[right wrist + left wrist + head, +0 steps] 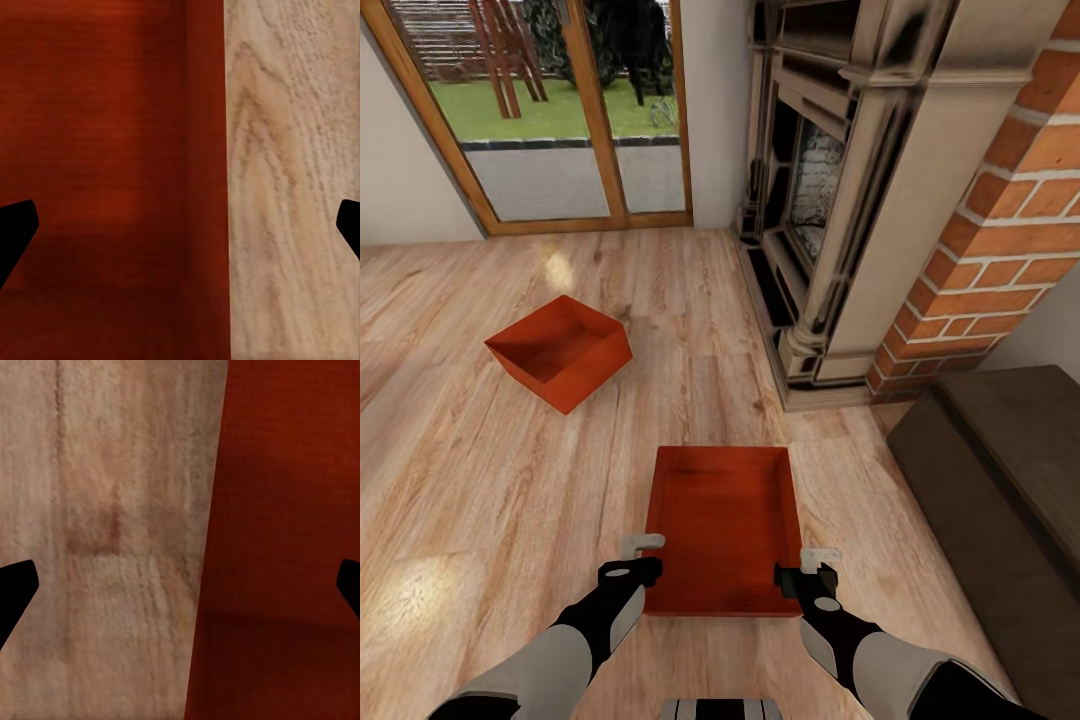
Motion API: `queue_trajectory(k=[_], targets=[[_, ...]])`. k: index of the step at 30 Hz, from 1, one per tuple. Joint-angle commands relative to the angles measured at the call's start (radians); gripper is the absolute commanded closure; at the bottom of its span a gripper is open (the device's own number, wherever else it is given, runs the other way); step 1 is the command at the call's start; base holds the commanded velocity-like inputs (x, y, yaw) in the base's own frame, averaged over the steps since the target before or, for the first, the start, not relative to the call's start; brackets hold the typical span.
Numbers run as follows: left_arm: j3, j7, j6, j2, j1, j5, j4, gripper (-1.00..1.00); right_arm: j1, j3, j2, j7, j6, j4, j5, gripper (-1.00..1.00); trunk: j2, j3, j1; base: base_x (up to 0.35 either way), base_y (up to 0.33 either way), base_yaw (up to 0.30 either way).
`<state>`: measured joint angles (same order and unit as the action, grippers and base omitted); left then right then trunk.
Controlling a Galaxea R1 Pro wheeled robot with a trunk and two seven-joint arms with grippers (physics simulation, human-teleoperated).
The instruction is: Move the two storage containers from the living room to the garage. In the garage, place one container on the floor and stack the other container on top of it (either order is fine).
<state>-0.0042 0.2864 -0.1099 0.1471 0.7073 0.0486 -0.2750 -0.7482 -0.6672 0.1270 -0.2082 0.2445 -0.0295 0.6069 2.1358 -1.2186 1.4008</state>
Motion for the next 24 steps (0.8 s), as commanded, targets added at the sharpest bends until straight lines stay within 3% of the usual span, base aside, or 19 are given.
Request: queue_trajectory(k=[1,8,13,24], targets=[[-0.001,0.004,-0.005,0.0,0.0,0.005,-0.002,-1.0,0.0,-0.009,0.0,-0.003,0.002,0.0,0.007,-1.0,0.0,-0.001,0.0,0.0,0.0,0.0],[-0.001,0.004,-0.005,0.0,0.0,0.005,-0.001,-1.0,0.0,-0.011,-0.011,-0.002,0.002,0.0,0.003,-1.0,0.0,-0.001,0.0,0.0,0.0,0.0],[-0.001,0.004,-0.005,0.0,0.0,0.005,-0.001,-1.0,0.0,-0.012,-0.03,-0.002,0.002,-0.001,-0.026,-1.0,0.0,-0.001,0.0,0.0,0.0,0.0],[-0.001,0.004,-0.005,0.0,0.0,0.005,-0.001,-1.0,0.0,-0.01,-0.036,-0.002,0.002,-0.001,-0.039,-1.0,0.0,-0.001,0.0,0.0,0.0,0.0]])
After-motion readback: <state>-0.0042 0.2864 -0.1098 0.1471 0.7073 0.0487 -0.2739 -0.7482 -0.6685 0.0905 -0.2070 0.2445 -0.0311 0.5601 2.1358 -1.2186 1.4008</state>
